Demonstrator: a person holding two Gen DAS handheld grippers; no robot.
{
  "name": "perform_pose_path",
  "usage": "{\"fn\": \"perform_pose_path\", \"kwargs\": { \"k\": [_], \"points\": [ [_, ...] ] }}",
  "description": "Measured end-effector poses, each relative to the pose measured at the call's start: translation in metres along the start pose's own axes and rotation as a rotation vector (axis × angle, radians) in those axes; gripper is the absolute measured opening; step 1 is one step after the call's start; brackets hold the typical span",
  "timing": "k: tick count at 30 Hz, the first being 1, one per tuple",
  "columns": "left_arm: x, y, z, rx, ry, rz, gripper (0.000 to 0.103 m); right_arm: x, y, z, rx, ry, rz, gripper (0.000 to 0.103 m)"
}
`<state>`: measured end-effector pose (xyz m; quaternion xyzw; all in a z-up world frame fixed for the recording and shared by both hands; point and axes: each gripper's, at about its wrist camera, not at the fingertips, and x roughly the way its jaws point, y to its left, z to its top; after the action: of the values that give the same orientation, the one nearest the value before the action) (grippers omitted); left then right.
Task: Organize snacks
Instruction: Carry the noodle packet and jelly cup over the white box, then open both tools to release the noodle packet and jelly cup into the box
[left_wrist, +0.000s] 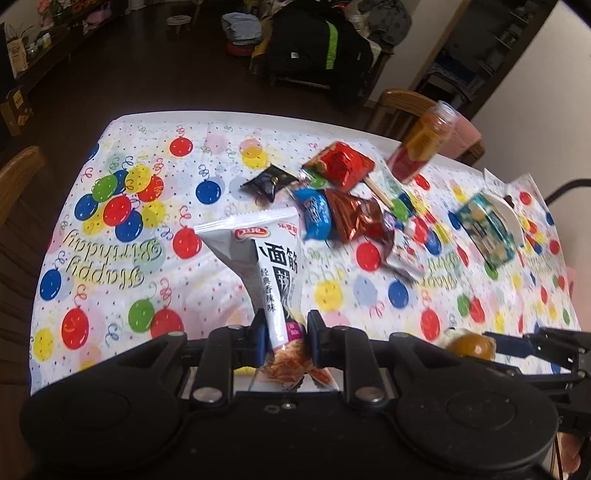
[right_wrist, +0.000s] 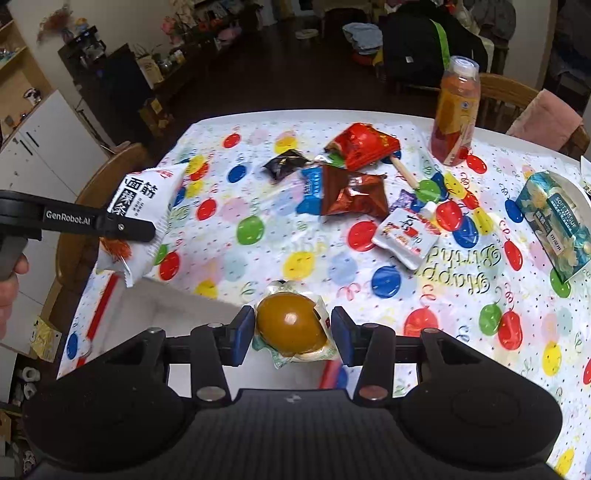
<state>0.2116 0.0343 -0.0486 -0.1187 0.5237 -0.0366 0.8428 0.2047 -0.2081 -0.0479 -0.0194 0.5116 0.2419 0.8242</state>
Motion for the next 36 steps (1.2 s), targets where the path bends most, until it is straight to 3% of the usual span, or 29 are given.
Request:
{"fn": "perform_pose_path", "kwargs": {
  "k": [3,4,13,23,29,36],
  "points": [
    [-0.01,0.002,-0.014,0.016,0.002,-0.01,0.02,-0.004,0.012,-0.008,-0.009,-0.002,0.006,0.045],
    [-0.014,0.002,-0.019,0.022,0.001,-0.012,0.02,-0.005,0.016,-0.011,-0.012,-0.002,0.007,0.039],
    [-0.028,-0.002,-0.066,0.085,0.031,-0.053,0.02,0.003,0.041,-0.042,-0.027,0.032,0.014,0.039],
    [0.005,-0.01,-0.115,0.188,0.129,-0.026,0.02,0.045,0.045,-0.072,-0.021,0.099,-0.028,0.039],
    [0.03,-0.008,-0.125,0.215,0.158,0.024,0.02,0.068,0.044,-0.084,-0.006,0.129,-0.046,0.039],
    [0.055,-0.003,-0.132,0.224,0.195,0.061,0.02,0.074,0.058,-0.086,-0.063,0.106,-0.091,0.039]
  ]
}}
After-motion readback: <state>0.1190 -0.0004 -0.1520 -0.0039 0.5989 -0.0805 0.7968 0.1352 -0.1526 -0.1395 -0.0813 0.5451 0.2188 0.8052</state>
